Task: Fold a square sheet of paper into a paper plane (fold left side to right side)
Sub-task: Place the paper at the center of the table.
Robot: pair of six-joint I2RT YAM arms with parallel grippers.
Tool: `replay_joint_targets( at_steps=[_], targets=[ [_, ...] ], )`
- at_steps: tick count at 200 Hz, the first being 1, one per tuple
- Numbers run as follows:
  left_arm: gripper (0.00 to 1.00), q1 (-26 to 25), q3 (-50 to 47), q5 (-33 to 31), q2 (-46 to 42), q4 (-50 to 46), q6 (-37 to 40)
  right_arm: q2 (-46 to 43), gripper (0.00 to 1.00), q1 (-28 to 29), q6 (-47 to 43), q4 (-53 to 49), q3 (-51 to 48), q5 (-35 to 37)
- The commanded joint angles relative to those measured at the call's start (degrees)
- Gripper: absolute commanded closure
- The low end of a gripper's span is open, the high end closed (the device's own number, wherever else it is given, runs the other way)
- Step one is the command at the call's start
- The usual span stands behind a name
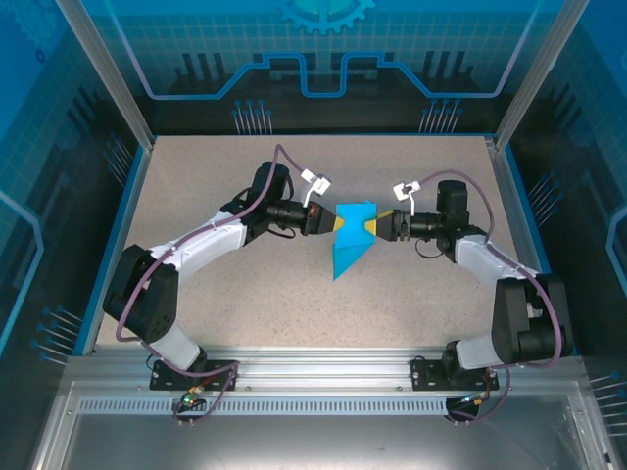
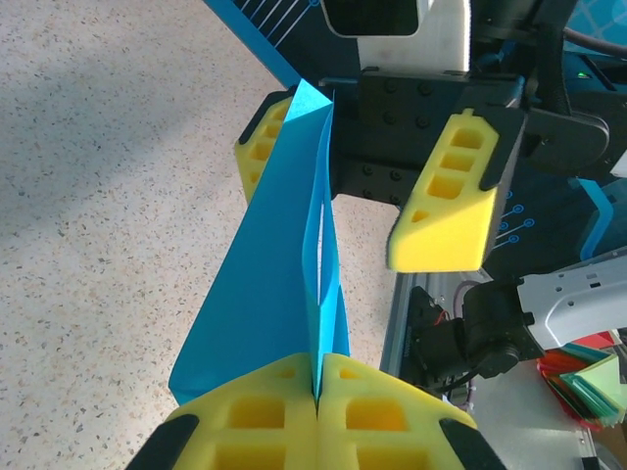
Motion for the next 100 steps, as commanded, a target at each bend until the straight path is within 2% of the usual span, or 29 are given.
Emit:
replay_joint_targets(
  at_steps=[1, 23, 34, 50, 57, 68, 80, 100],
  targets=[
    [1.00, 0.50, -0.46, 2.17, -1.37, -0.31, 1.74, 1.35, 0.49, 1.30, -1.74, -2.70, 2.14, -2.51],
    [1.00, 0.74, -0.68, 1.73, -1.52, -0.44, 1.65, 2.23, 0.67, 1.75, -1.86, -3.25, 2.72, -2.93],
    [0.97, 1.08, -0.96, 1.35, -1.61, -0.44, 1.65, 2.57, 0.80, 1.97, -2.13, -3.64, 2.82, -2.93],
    [0.77, 1.77, -1.46, -0.40, -1.99, -0.98, 1.50, 2.82, 0.96, 2.40, -2.03, -4.25, 3.15, -2.55],
    [0.69, 2.18, -1.68, -1.44, -2.37, -1.12, 1.41, 3.08, 0.98, 2.62, -1.95, -4.53, 3.25, -2.10],
    [0.49, 2.80, -2.37, -3.79, -3.55, -1.97, 1.39, 3.76, 0.99, 3.16, -1.53, -4.87, 3.69, -1.41],
    [0.41, 3.50, -3.45, -6.59, -5.40, -3.01, 1.83, 5.48, 1.00, 3.92, -1.40, -6.36, 4.70, -1.05],
    [0.27, 4.17, -4.86, -16.00, -9.11, -6.82, 2.80, 9.61, 1.00, 5.30, -0.86, -9.54, 7.81, -0.21]
  ],
)
